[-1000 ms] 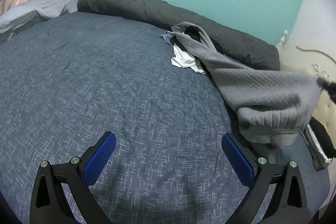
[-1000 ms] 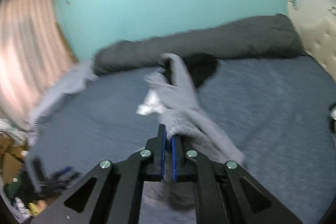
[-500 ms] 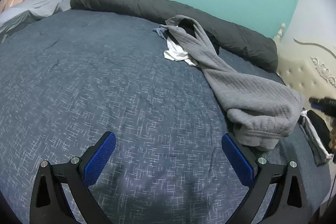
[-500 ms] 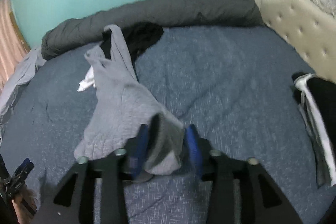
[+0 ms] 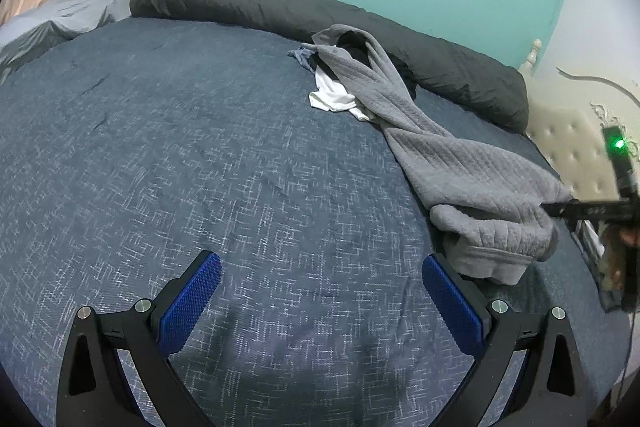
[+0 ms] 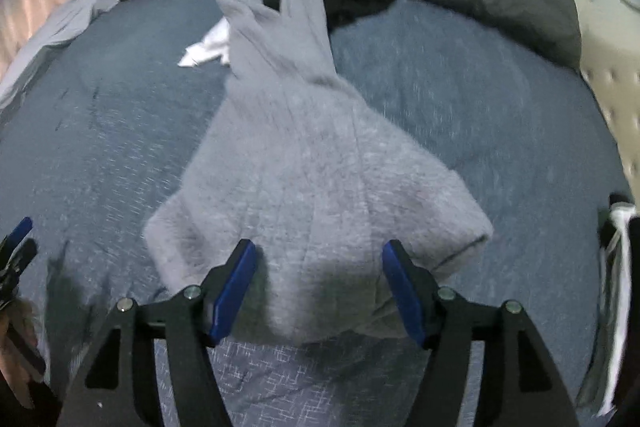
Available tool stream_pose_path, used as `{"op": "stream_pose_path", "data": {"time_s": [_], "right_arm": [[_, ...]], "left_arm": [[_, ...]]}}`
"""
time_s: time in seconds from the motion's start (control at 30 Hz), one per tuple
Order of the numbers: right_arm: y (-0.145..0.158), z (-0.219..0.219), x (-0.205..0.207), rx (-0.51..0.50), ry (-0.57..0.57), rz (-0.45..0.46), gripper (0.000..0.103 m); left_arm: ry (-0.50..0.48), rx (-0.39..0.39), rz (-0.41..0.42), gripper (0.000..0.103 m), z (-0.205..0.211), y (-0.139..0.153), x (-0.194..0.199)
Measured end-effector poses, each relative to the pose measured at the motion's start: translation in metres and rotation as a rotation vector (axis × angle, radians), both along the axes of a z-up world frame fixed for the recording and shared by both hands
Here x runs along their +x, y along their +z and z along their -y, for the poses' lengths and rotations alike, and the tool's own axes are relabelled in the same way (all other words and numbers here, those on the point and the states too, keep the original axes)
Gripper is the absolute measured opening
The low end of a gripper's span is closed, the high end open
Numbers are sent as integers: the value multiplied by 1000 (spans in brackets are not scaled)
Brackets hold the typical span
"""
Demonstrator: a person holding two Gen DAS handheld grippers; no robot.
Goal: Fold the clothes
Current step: 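Lift and flip the grey sweatshirt with the right tool, laying it flat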
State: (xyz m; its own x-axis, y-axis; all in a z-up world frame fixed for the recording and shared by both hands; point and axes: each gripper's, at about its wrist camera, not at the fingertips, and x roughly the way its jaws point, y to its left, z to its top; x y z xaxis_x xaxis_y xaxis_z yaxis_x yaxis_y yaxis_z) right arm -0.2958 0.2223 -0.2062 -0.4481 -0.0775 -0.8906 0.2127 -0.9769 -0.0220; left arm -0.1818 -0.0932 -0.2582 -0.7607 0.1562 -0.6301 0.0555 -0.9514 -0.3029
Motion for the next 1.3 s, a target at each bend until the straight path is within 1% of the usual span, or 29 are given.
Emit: {"op": "stream_pose_path", "data": {"time_s": [0.07,0.13,0.2,0.23,0.27,0.3,0.37,0.4,0.53,0.63,0.73,1.0,1.1,1.13,1.17,1.23,1.3], "right_arm": [[-15,1,2,-5,-8,31,67],[-27,3,4,-9,-6,54,58],[-35,5,6,-28,1,61,41],[-38,4,6,-46,-1,62,36],[-41,4,6,-65,-4,63,28],[-40,4,6,-84,-7,62,22],[-35,2,9,-134,-11,58,15],[-31,0,11,-167,-11,54,13],[-11,9,13,-326,17,53,11],[13,21,18,-468,65,40,9],[40,50,19,-560,139,14,9],[122,137,19,-670,309,-82,8],[165,175,27,-709,408,-129,8],[172,185,26,-715,429,-142,8],[184,196,25,-713,450,-167,8],[193,213,23,-669,468,-190,8],[187,224,16,-623,456,-168,8]], "left_arm": [[1,3,1,103,1,-1,0],[1,4,4,103,2,-2,0],[0,-2,5,103,2,-3,0],[2,-3,6,103,2,-3,0],[4,-4,6,103,2,-3,0],[5,-4,6,103,3,-3,0],[9,-4,8,103,3,-3,0],[8,-3,7,103,3,-2,0],[5,-2,4,103,3,-1,2],[10,-4,4,103,6,1,6],[24,-7,-4,103,12,4,11],[67,2,-26,103,35,16,27],[86,8,-31,103,45,20,31],[92,12,-33,103,48,20,33],[101,13,-35,103,51,21,33],[124,20,-41,103,58,23,35],[148,27,-45,103,66,24,37]]}}
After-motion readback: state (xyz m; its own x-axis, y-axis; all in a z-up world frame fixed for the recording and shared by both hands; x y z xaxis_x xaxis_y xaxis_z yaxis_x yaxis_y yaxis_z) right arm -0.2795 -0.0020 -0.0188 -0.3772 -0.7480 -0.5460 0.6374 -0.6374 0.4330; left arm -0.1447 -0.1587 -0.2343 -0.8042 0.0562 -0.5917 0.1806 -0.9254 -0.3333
